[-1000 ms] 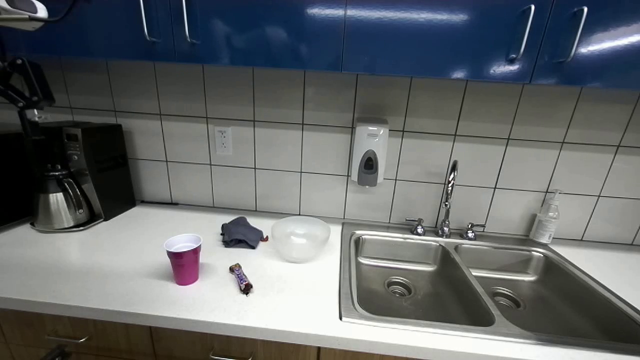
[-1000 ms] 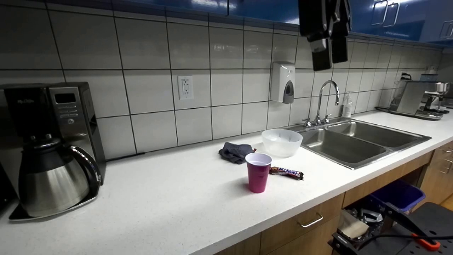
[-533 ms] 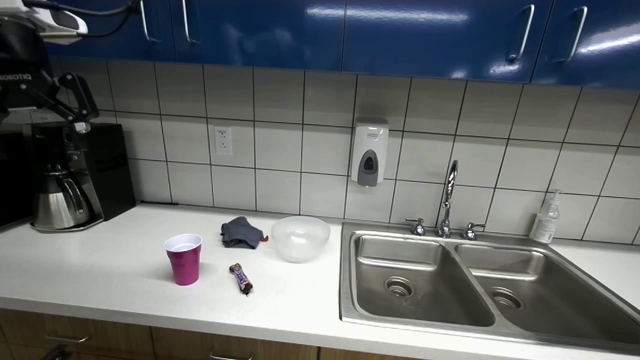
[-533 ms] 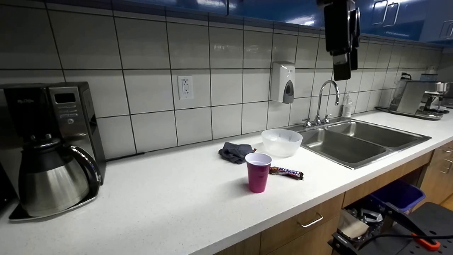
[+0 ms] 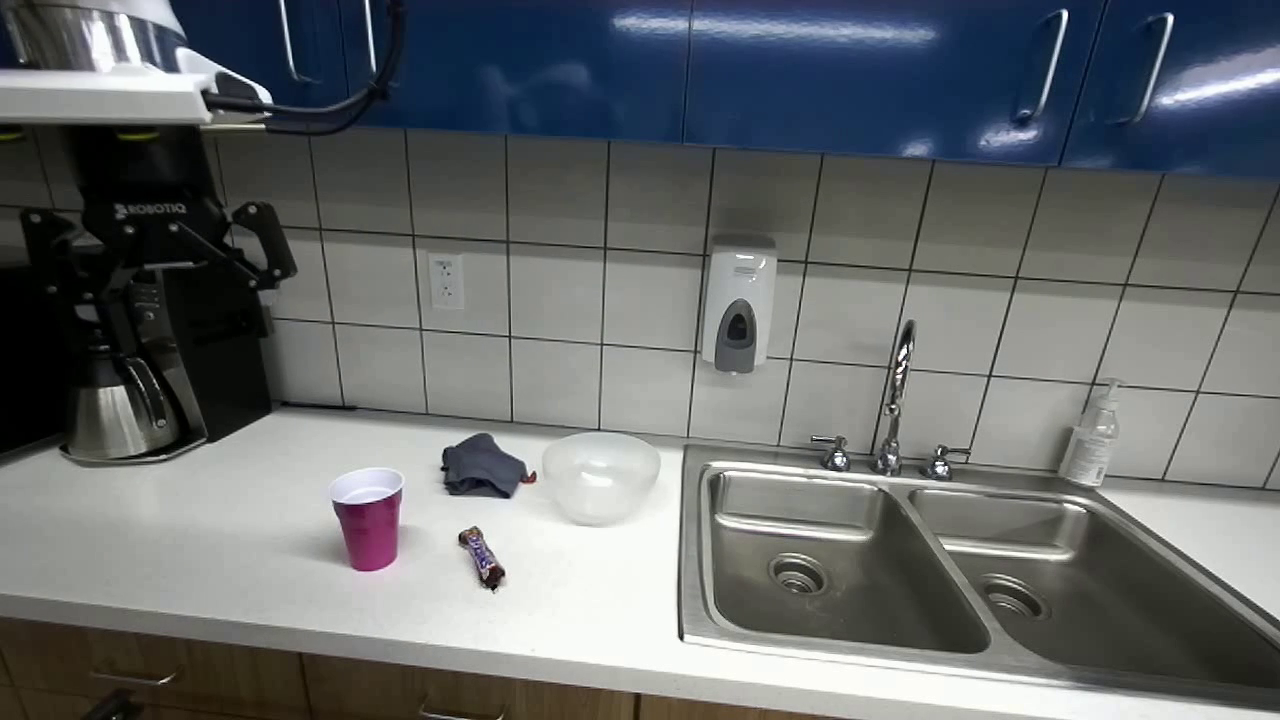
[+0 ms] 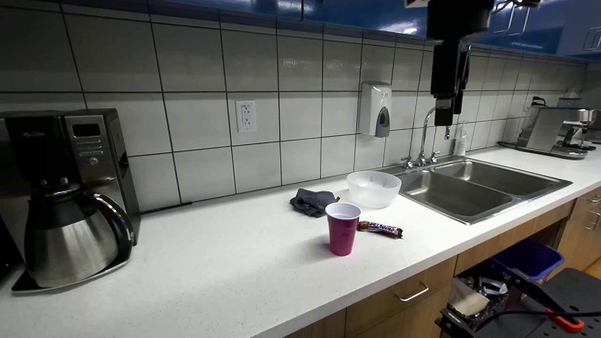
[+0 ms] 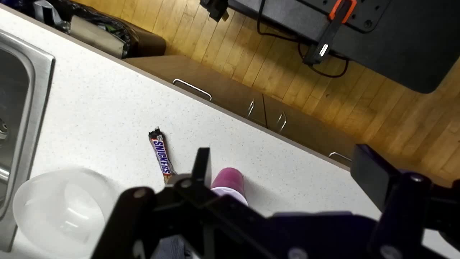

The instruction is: Place the snickers bar in the bowl

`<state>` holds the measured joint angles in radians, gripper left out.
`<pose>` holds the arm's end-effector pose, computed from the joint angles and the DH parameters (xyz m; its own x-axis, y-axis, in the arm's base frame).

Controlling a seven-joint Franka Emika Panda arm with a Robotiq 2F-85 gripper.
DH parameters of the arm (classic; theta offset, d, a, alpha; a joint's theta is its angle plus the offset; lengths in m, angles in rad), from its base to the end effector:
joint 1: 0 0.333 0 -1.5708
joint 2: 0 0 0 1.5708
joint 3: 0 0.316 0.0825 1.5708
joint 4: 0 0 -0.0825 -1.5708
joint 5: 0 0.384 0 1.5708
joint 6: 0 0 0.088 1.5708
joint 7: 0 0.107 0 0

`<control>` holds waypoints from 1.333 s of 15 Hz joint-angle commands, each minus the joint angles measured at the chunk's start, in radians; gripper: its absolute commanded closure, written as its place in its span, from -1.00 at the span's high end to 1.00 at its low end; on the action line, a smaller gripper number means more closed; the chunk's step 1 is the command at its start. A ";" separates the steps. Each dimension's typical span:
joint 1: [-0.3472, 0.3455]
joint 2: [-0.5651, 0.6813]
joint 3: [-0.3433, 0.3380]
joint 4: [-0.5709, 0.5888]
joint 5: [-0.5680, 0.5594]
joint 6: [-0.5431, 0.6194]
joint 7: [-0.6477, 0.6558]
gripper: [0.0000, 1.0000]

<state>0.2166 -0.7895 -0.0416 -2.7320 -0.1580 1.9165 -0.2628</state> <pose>0.3043 0.0430 0.4426 0.8747 0.4812 -0.0583 0.4847 -0.8683 0.1058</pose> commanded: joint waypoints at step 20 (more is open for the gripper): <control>-0.166 0.135 -0.126 -0.046 -0.071 0.213 -0.190 1.00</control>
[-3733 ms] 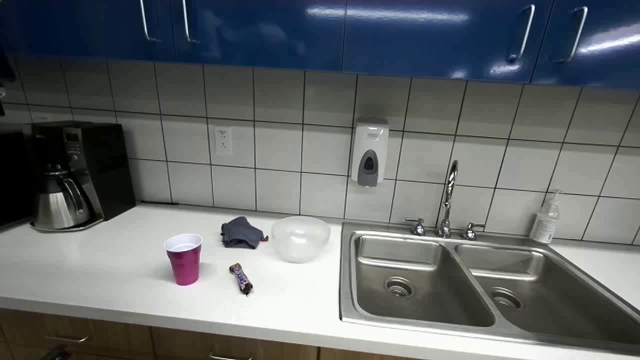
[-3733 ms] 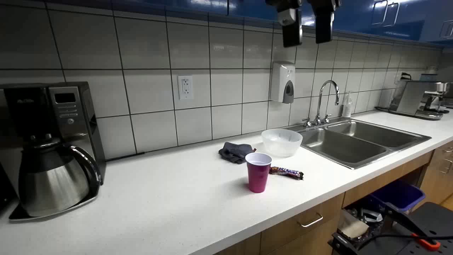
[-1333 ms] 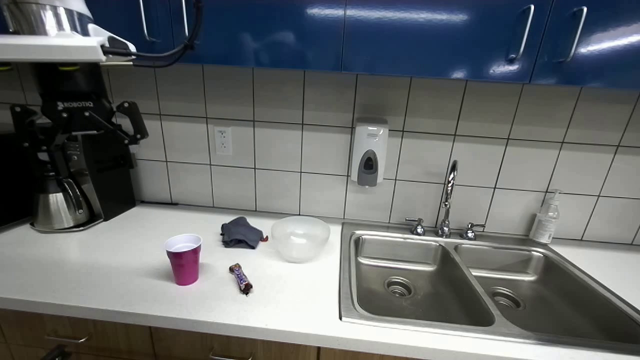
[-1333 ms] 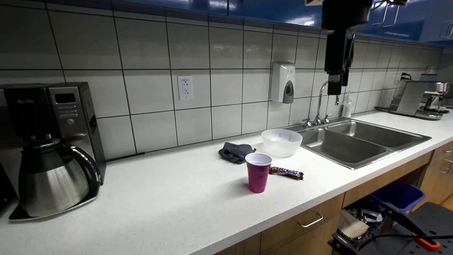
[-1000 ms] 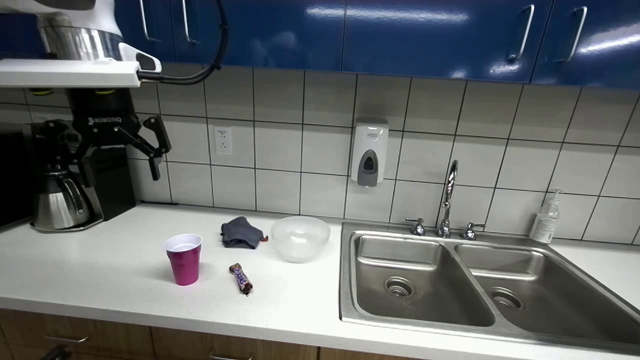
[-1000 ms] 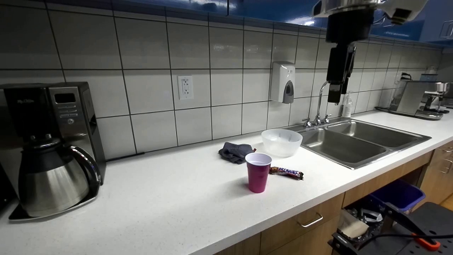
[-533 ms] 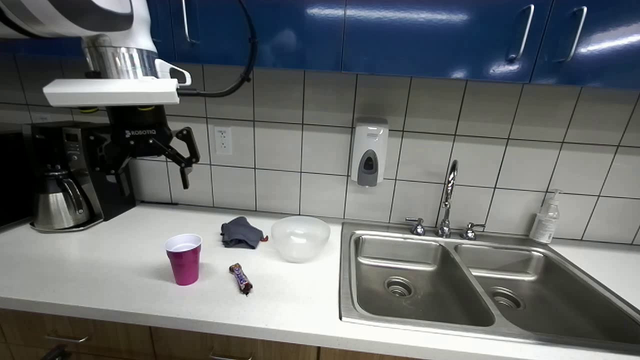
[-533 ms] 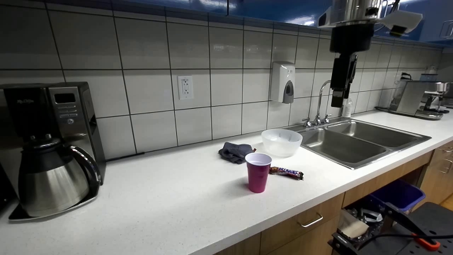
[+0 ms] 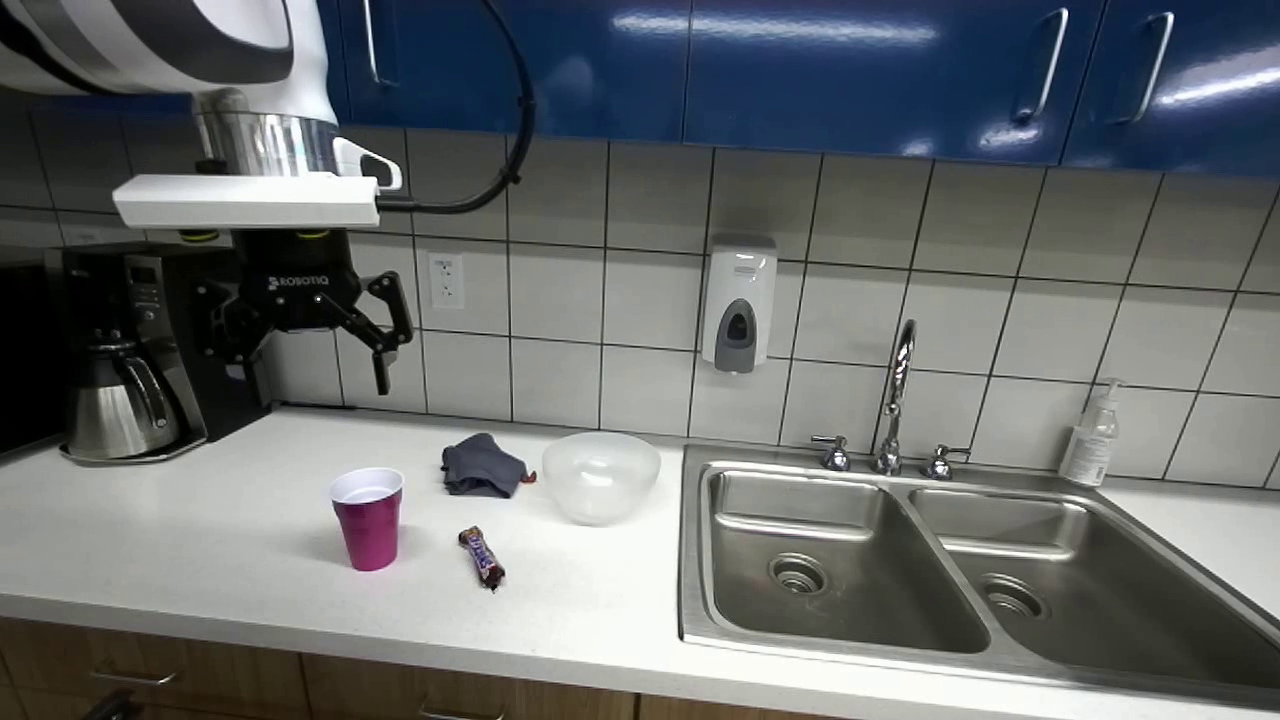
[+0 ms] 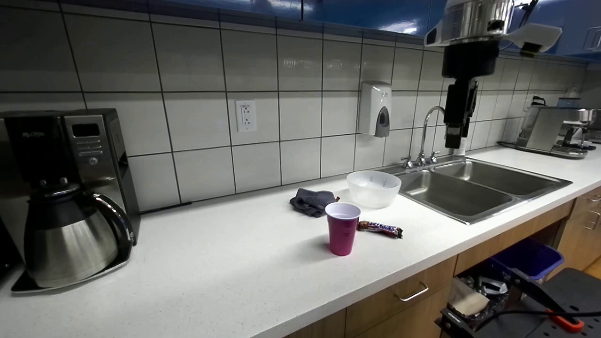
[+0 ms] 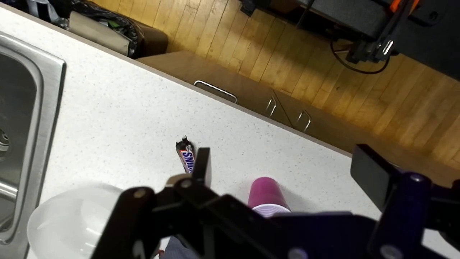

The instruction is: Place the snickers bar in the bowl

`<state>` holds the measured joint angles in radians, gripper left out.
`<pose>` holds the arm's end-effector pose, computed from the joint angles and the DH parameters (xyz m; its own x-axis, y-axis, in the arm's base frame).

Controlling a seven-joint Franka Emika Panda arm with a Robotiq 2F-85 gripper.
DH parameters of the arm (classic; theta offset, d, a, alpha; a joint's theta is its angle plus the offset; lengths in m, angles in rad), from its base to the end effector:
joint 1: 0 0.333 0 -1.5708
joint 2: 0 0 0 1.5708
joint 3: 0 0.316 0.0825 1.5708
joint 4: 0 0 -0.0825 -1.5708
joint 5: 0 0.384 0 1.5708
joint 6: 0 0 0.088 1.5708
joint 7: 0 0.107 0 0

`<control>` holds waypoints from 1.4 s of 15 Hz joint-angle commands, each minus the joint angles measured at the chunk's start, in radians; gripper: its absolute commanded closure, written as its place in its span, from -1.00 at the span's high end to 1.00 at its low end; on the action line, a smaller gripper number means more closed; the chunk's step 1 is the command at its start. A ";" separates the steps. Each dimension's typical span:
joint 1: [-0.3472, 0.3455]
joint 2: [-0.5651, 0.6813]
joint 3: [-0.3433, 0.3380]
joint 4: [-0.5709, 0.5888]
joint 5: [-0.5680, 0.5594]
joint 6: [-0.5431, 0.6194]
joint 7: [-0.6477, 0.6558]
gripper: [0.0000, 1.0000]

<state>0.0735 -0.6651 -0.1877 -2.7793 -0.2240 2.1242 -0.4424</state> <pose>0.3292 -0.0419 0.3951 0.8849 0.4649 -0.0290 0.4658 -0.8821 0.0699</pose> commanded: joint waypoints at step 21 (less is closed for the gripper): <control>-0.083 0.444 -0.035 0.025 -0.002 0.481 -0.136 1.00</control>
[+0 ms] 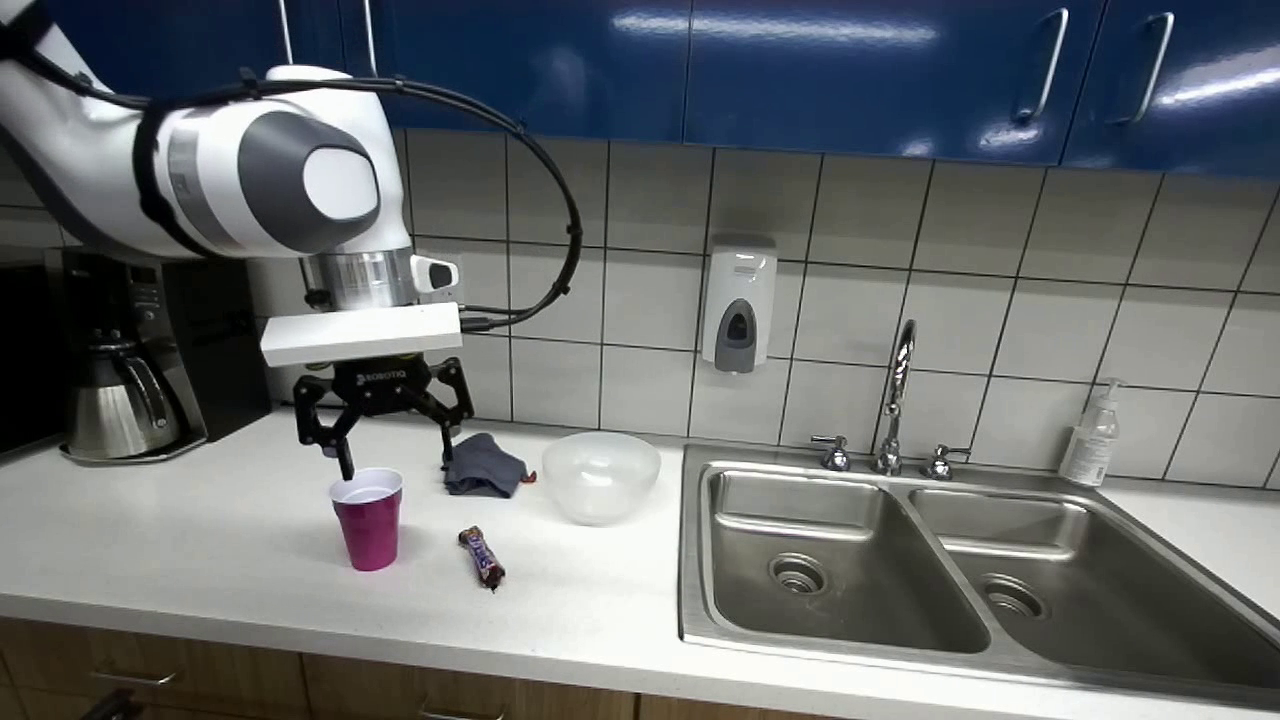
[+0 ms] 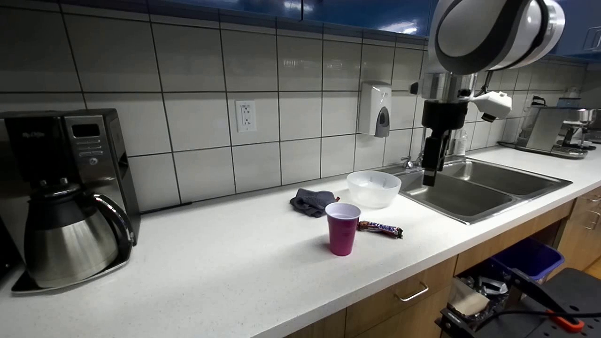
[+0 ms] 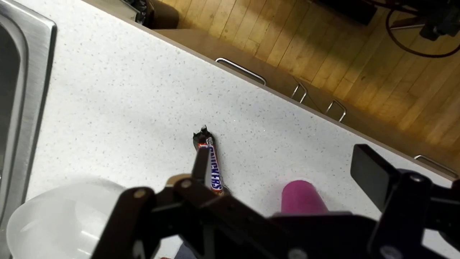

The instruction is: Place the snickers bar in the bowl

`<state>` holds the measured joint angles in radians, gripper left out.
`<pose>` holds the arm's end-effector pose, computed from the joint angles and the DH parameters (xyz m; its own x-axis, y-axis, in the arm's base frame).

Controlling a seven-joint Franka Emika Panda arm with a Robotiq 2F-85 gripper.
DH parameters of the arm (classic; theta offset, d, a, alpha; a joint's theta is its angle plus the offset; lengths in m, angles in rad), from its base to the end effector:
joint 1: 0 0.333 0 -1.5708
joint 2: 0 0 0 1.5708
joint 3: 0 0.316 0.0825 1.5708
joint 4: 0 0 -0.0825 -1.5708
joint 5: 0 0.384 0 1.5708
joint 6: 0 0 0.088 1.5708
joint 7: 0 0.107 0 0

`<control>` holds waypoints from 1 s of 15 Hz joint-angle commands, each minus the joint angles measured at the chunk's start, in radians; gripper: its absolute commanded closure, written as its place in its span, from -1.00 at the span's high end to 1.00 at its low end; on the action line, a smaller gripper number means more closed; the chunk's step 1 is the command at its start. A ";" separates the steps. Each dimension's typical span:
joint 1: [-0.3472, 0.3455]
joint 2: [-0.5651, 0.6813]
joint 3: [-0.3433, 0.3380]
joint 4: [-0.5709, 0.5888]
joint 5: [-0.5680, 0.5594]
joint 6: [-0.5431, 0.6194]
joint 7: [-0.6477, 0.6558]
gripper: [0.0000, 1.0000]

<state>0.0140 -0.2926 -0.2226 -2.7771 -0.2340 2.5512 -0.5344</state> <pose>0.3756 -0.0707 0.3022 0.8658 0.5003 0.0104 0.4971 -0.8623 0.0969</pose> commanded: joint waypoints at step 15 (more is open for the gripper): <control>-0.050 0.184 0.033 0.030 0.050 0.173 -0.008 1.00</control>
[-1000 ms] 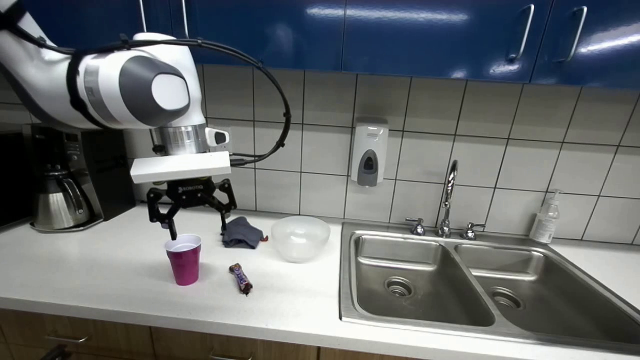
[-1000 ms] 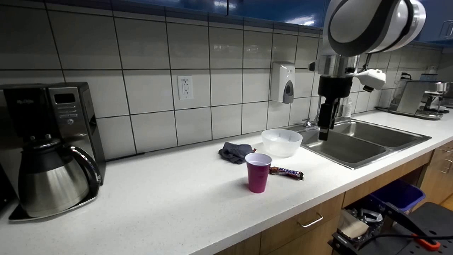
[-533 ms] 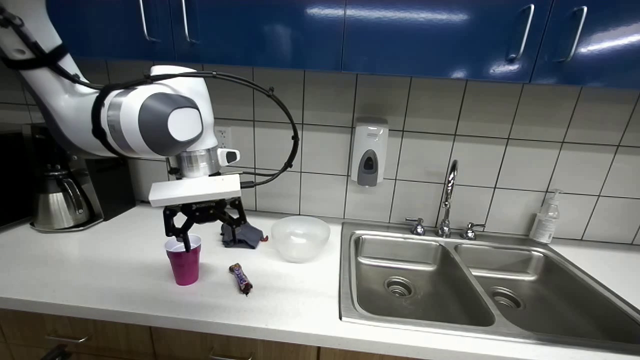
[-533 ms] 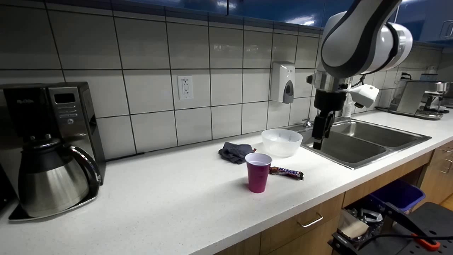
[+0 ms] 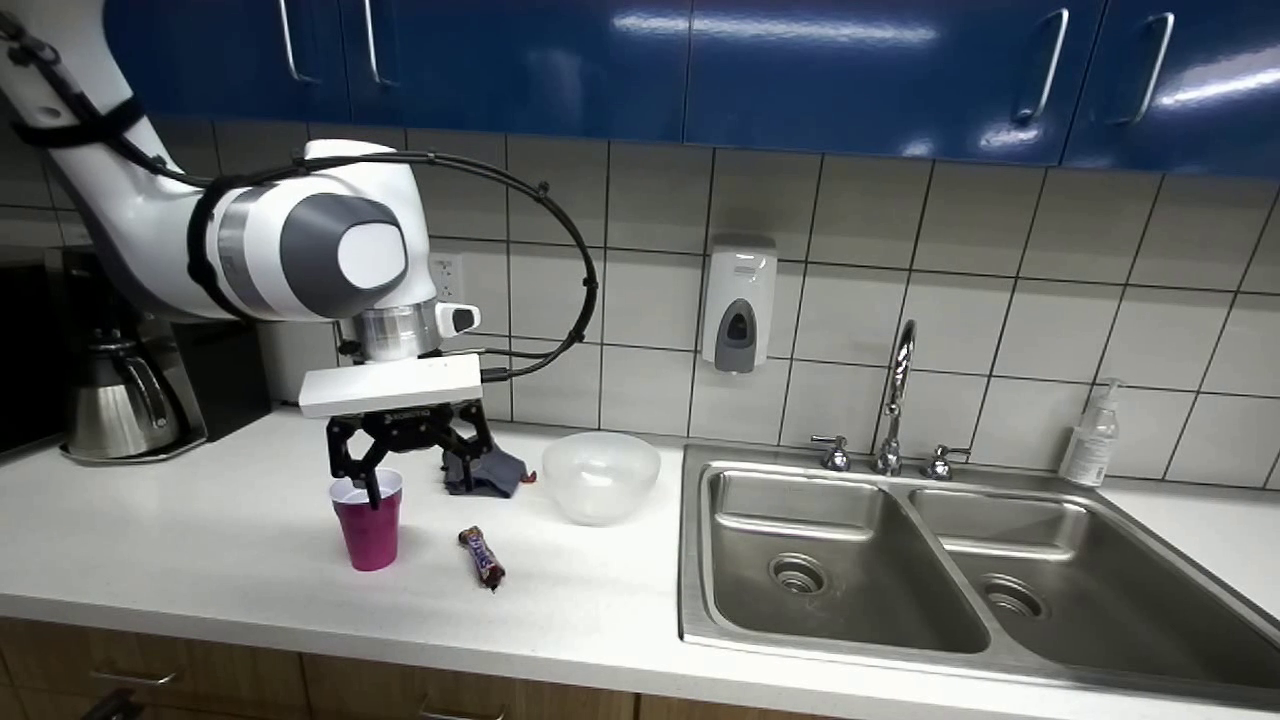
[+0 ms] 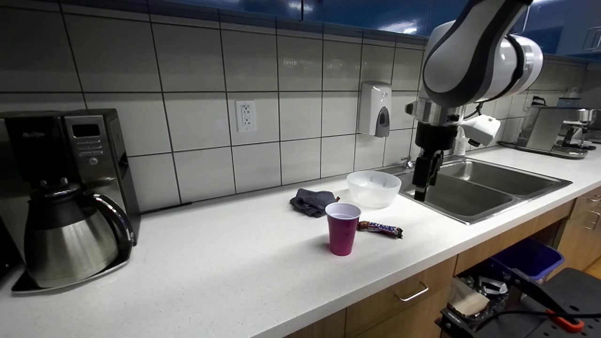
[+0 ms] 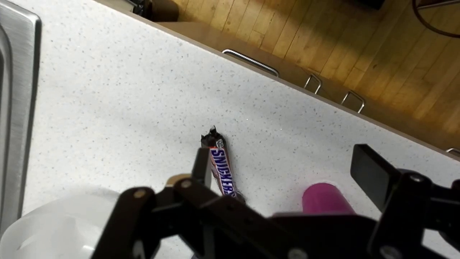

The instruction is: Place the snickers bar in the bowl

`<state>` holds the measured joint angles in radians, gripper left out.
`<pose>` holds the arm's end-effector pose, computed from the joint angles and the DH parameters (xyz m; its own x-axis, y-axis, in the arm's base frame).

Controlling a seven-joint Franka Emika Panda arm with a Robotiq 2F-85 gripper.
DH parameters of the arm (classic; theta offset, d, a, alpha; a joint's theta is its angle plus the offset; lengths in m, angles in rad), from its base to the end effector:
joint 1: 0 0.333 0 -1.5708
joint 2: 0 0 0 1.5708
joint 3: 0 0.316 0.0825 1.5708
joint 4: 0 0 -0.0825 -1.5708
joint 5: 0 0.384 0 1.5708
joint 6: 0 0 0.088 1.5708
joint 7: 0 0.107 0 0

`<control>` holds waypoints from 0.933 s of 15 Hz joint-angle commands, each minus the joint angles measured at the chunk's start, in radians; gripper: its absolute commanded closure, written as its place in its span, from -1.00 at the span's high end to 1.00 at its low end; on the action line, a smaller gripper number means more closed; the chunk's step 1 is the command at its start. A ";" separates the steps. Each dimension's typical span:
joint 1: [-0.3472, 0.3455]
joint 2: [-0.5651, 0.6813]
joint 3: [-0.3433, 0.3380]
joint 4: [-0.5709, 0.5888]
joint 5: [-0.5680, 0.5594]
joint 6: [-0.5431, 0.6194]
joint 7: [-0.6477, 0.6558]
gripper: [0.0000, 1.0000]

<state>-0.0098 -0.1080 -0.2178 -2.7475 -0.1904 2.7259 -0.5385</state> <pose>0.3929 -0.0815 0.2590 0.8847 0.4649 0.0338 0.4599 -0.8824 0.0991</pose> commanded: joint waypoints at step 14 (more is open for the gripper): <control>-0.058 0.222 0.104 0.173 0.062 0.108 -0.015 1.00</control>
<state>-0.0298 0.0596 -0.1633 -2.6374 -0.1883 2.8780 -0.4541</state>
